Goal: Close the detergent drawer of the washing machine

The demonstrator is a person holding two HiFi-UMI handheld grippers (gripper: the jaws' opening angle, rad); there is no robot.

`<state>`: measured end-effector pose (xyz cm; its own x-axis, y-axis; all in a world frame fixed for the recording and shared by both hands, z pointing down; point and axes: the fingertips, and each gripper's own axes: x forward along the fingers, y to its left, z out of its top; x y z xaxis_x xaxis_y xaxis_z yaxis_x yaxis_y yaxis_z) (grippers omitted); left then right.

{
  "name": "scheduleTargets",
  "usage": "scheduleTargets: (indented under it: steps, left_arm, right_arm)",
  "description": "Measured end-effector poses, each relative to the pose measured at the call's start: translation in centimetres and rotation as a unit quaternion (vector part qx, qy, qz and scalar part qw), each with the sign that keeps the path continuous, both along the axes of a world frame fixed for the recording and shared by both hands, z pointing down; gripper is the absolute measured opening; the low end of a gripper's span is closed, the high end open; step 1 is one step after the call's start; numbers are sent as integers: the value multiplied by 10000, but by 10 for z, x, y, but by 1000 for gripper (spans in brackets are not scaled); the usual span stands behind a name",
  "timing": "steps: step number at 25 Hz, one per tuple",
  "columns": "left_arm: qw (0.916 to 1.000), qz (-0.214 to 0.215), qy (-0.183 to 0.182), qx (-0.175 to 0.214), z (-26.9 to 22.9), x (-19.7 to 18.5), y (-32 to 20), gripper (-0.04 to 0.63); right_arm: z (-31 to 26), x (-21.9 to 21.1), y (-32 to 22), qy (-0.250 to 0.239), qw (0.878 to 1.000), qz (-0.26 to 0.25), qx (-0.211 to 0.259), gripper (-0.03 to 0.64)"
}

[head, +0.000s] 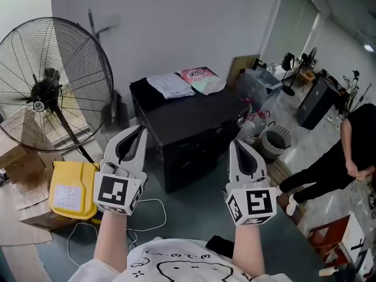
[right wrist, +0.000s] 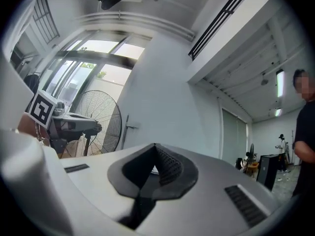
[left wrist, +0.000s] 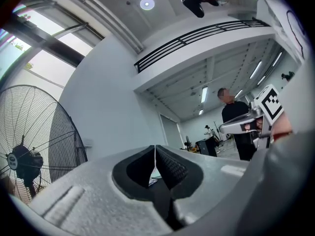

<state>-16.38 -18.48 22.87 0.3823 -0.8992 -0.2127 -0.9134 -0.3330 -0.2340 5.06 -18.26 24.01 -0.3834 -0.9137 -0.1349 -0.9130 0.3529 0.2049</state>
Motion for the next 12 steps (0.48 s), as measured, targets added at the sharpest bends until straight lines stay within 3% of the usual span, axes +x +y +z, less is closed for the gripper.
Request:
scheduleTargets:
  steps: [12]
  left_arm:
    - [10000, 25, 34, -28, 2, 0, -6, 20]
  right_arm:
    - [-5, -5, 0, 93, 9998, -75, 135, -2]
